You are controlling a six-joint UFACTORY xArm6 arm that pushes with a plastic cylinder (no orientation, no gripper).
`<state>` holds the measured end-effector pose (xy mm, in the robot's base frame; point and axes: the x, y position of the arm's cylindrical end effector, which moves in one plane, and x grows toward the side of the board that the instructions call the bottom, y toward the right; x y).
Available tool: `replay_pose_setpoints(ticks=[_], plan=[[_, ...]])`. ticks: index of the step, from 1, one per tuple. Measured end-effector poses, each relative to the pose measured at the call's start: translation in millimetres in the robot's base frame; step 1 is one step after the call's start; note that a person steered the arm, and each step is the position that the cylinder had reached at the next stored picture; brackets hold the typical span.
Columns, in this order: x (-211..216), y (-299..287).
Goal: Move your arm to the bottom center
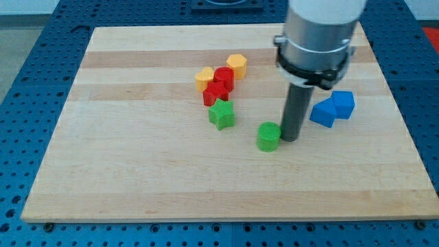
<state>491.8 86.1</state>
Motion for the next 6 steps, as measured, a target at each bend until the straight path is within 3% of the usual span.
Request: replay_pose_setpoints(ticks=[2, 4, 5, 6], plan=[[0, -65], [16, -31], [54, -28], [99, -70]])
